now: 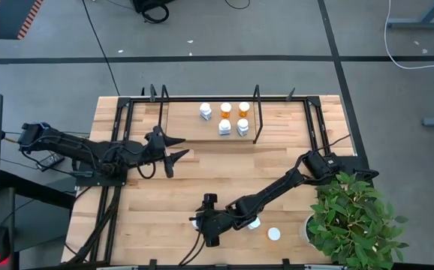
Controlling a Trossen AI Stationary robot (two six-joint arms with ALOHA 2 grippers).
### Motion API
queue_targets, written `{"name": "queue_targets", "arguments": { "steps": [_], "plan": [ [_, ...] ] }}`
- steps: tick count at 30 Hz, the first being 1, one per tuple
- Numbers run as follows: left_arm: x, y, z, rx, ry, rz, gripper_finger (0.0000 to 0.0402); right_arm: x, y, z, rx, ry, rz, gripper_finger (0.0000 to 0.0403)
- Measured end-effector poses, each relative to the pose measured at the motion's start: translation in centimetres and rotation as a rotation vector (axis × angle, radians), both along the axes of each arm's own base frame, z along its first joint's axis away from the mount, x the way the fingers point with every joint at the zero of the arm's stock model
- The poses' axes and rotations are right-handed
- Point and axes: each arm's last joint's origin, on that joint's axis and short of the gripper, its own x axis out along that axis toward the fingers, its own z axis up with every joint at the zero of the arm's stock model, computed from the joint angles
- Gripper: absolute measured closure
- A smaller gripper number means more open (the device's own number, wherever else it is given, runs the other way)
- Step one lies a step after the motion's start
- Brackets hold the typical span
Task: Pick and place medicine bottles onto shelf by color
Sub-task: Put the orange pill bottle on the shelf
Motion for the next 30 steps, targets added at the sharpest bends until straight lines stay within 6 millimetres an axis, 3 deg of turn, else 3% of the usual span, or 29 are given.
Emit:
{"name": "queue_targets", "arguments": {
  "steps": [6,19,30],
  "plan": [
    [0.0,0.0,0.0,0.0,0.0,0.0,0.0203,0.02,0.01,0.02,0.0,-0.003,0.002,0.009],
    [0.0,-0.01,-0.01,-0.001,0.0,0.0,0.0211,-0.19,-0.06,-0.16,-0.013,0.026,0.004,0.0178],
    [0.0,-0.01,0.0,-0.001,0.001,0.0,0.0215,-0.17,-0.46,-0.13,-0.022,0.048,0.017,0.0168]
  ]
}}
